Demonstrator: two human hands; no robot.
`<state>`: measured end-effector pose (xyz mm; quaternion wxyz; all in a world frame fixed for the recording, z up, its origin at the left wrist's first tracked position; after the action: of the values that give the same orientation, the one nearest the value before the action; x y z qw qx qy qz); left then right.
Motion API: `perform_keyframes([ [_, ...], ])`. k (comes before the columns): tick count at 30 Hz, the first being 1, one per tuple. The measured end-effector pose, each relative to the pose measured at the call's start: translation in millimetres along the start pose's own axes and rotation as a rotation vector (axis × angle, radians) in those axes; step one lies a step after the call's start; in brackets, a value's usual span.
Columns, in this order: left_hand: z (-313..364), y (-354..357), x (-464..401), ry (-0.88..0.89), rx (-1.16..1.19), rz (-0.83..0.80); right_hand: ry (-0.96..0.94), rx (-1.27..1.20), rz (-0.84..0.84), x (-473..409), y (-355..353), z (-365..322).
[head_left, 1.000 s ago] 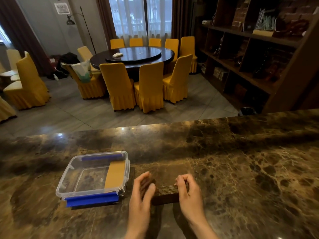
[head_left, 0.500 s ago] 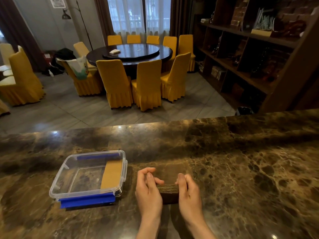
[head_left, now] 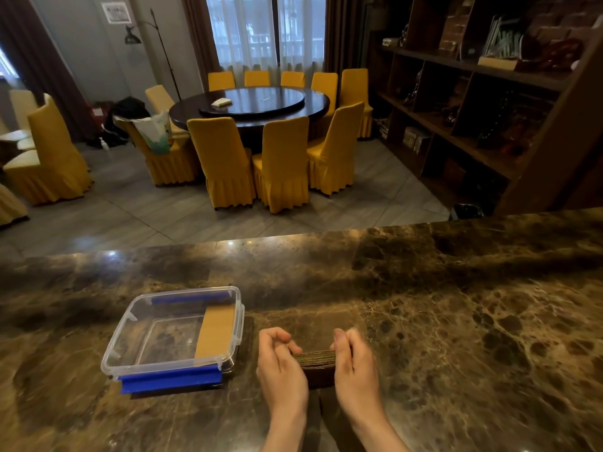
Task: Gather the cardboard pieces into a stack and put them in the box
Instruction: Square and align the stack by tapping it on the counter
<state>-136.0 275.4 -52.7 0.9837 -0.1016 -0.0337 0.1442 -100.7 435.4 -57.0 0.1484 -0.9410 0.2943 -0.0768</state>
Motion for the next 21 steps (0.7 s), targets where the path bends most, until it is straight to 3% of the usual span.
perform_keyframes([
  [12,-11,-3,-2,0.026,-0.065,-0.057,-0.034,0.077,0.019,3,2,7],
  [17,25,-10,3,0.412,-0.364,-0.248,-0.027,0.069,0.021,3,2,7],
  [21,47,13,21,0.749,-0.674,-0.674,0.002,0.057,0.008,1,3,11],
])
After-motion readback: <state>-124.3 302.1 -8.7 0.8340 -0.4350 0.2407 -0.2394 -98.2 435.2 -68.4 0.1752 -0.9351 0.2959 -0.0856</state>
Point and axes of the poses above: each hand's wrist, its own x-axis away from the middle knuckle, its own y-axis out of the palm, z = x × y, the point moved 8 cm from there along -x, towards the middle knuckle, and after that the axes turned 7 degrees about y, right-handed, at the moved point
